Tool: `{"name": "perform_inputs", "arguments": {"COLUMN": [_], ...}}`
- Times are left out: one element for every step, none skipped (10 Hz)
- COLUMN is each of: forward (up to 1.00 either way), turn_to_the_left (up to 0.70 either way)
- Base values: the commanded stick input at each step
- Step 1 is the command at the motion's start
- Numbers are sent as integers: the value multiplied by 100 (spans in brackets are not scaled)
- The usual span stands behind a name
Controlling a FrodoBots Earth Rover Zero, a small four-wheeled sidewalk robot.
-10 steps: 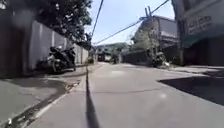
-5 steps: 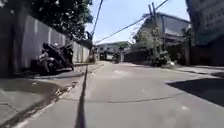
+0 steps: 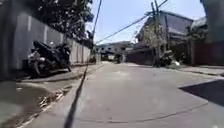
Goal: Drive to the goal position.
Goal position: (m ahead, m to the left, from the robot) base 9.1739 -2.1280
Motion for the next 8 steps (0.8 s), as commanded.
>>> {"name": "perform_inputs", "arguments": {"forward": [100,100,100,100,100,100,100,100], "turn_to_the_left": [0,0,0,0,0,0,0,0]}}
